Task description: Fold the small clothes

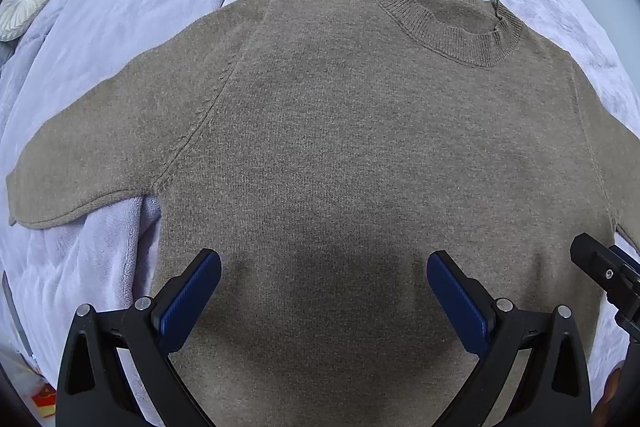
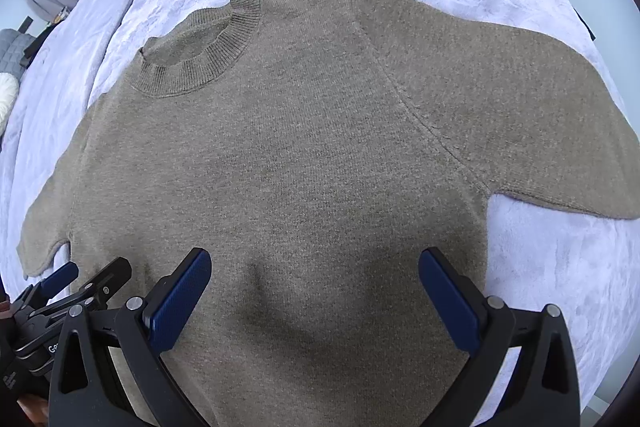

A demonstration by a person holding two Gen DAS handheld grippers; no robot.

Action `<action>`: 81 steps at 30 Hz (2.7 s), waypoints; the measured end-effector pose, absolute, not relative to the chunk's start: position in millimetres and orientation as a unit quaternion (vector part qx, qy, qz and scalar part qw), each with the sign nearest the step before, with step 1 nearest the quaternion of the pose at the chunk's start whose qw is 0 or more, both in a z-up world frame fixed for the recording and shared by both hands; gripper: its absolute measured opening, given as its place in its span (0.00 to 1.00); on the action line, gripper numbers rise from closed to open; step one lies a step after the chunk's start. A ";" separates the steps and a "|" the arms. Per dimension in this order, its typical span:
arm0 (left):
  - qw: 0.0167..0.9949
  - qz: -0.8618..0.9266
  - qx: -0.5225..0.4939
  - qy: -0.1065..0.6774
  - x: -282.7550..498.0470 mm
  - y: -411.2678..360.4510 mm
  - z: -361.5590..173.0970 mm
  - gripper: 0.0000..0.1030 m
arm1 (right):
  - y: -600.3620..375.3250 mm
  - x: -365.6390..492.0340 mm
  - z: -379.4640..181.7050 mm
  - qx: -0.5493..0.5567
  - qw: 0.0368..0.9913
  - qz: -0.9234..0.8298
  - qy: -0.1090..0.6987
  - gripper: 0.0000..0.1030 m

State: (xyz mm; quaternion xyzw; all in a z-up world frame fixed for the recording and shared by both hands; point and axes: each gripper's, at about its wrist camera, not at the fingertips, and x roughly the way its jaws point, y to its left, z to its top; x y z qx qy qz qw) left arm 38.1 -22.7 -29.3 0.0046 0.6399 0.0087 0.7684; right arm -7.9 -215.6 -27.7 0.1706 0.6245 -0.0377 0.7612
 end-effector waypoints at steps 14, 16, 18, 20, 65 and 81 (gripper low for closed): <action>0.768 0.005 0.007 0.641 46.5 -21.6 -29.8 1.00 | -214.9 -6.4 -26.4 0.168 0.762 -0.039 0.624 1.00; 0.768 0.005 0.007 0.641 46.1 -22.7 -29.9 1.00 | -214.8 -6.3 -26.3 0.168 0.761 -0.039 0.625 1.00; 0.768 0.005 0.008 0.641 46.2 -23.0 -29.9 1.00 | -214.8 -6.2 -26.3 0.168 0.762 -0.039 0.625 1.00; 0.768 0.006 0.008 0.641 46.5 -23.4 -29.4 1.00 | -215.0 -6.0 -26.6 0.168 0.761 -0.040 0.625 1.00; 0.772 -0.004 -0.014 0.636 36.7 -2.1 -22.0 1.00 | -197.5 -4.6 -9.3 0.147 0.770 -0.045 0.619 1.00; 0.789 0.053 -0.090 0.605 26.6 122.1 -18.6 1.00 | -147.7 2.5 -8.0 0.104 0.772 -0.005 0.627 1.00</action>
